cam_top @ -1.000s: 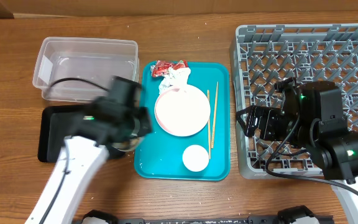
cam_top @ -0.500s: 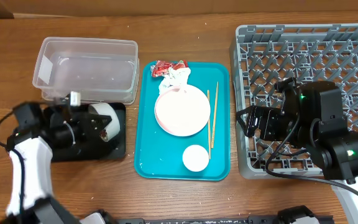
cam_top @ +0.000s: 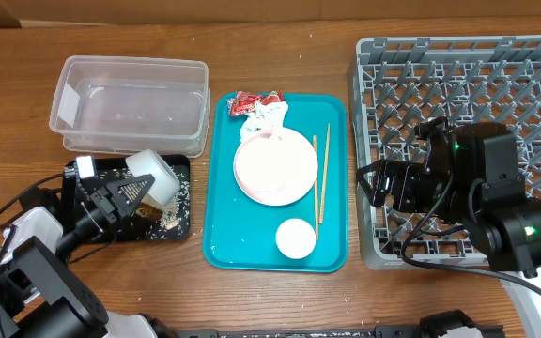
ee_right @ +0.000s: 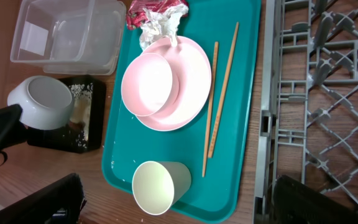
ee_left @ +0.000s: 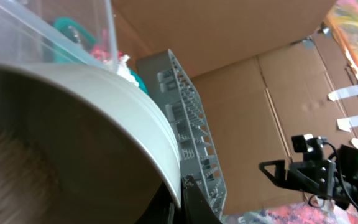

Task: Sort waste into correct bins and load items into the dishwasher
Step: 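Tip the bowl over the black tray to dump the rice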

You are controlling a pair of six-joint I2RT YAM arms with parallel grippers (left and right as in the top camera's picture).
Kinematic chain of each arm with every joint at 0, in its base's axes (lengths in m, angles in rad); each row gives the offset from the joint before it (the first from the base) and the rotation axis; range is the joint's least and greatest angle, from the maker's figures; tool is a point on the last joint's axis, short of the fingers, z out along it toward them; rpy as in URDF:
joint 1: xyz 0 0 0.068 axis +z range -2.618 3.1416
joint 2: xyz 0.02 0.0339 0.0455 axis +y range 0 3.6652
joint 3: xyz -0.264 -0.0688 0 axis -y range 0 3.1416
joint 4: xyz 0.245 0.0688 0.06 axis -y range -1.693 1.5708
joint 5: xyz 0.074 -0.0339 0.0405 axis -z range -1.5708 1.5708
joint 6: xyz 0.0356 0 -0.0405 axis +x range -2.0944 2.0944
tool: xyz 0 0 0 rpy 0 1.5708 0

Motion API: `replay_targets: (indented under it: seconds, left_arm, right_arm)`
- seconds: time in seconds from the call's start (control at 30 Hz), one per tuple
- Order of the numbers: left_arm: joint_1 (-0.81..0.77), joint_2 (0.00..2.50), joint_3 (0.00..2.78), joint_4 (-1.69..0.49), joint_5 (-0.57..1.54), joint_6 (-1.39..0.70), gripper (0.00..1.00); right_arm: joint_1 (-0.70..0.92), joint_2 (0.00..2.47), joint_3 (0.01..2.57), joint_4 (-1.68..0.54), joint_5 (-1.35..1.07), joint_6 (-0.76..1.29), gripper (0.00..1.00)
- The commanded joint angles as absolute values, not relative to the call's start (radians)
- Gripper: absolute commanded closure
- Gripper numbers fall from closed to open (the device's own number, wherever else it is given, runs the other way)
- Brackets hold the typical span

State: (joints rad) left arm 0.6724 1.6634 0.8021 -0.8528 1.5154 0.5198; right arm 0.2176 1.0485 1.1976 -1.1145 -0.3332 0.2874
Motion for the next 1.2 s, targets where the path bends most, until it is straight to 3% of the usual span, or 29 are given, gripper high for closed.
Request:
replay_targets:
  seconds: [0.0, 0.27, 0.4, 0.53, 0.6, 0.7, 0.8, 0.93, 1.17]
  left_arm:
    - [0.677, 1.666, 0.794, -0.886, 1.583, 0.672, 0.96]
    - [0.677, 1.666, 0.794, -0.899, 1.582, 0.741, 0.96]
    - [0.673, 1.660, 0.798, -0.951, 1.583, 0.659, 0.96]
    - [0.669, 1.624, 0.799, -1.028, 1.582, 0.846, 0.96]
    - [0.673, 1.616, 0.817, -1.086, 1.583, 0.731, 0.96]
    - [0.663, 1.578, 0.823, -1.154, 1.561, 0.962, 0.96]
    - [0.675, 1.570, 0.826, -1.116, 1.583, 0.828, 0.96]
    - [0.653, 1.565, 0.836, -1.122, 1.557, 0.866, 0.96]
    - [0.429, 1.496, 0.863, -1.409, 1.402, 1.080, 0.96]
  right_arm:
    - [0.222, 1.046, 1.217, -1.110, -0.334, 0.281, 0.00]
    - [0.222, 1.046, 1.217, -1.110, -0.334, 0.281, 0.00]
    - [0.222, 1.046, 1.217, -1.110, -0.334, 0.281, 0.00]
    - [0.222, 1.046, 1.217, -1.108, -0.334, 0.281, 0.00]
    - [0.222, 1.046, 1.217, -1.106, -0.334, 0.281, 0.00]
    - [0.222, 1.046, 1.217, -1.106, -0.334, 0.281, 0.00]
    - [0.222, 1.046, 1.217, -1.106, -0.334, 0.281, 0.00]
    - [0.222, 1.046, 1.217, -1.109, -0.334, 0.281, 0.00]
    - [0.222, 1.046, 1.217, -1.097, -0.333, 0.281, 0.00]
